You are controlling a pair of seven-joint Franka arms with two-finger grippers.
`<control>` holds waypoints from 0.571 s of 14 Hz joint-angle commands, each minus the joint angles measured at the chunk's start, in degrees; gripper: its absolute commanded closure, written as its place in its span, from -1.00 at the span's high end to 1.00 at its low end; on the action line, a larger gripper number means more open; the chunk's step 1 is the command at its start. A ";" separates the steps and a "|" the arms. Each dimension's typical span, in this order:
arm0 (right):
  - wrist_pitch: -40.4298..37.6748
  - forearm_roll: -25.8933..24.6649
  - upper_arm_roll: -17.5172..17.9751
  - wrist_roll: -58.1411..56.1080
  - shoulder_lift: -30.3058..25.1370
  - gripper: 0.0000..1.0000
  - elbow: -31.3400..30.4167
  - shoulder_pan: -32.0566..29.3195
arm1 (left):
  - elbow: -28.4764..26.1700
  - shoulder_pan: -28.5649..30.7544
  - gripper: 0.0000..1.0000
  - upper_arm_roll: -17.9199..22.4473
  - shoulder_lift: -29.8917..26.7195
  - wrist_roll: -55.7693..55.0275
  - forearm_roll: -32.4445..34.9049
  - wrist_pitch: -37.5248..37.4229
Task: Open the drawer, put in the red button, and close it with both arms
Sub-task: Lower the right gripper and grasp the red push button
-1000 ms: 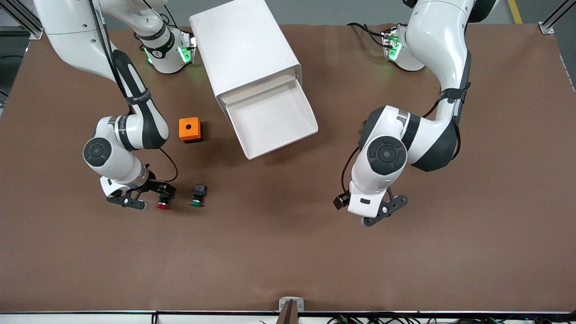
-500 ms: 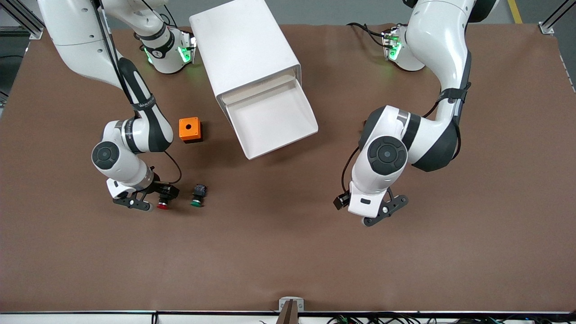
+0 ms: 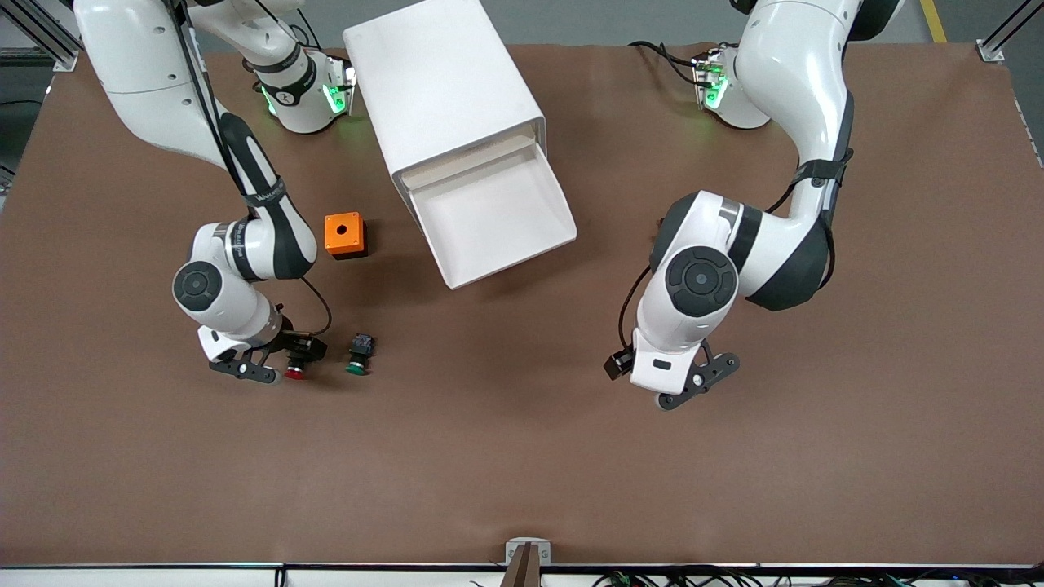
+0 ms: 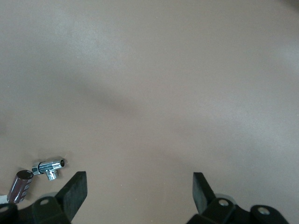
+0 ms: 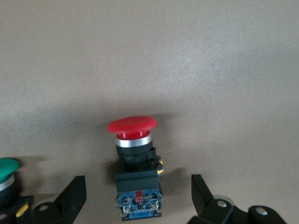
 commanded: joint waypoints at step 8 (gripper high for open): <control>-0.07 -0.29 -0.39 0.70 1.54 0.51 1.18 0.56 | -1.97 -0.23 0.99 0.04 -1.67 0.35 0.75 0.67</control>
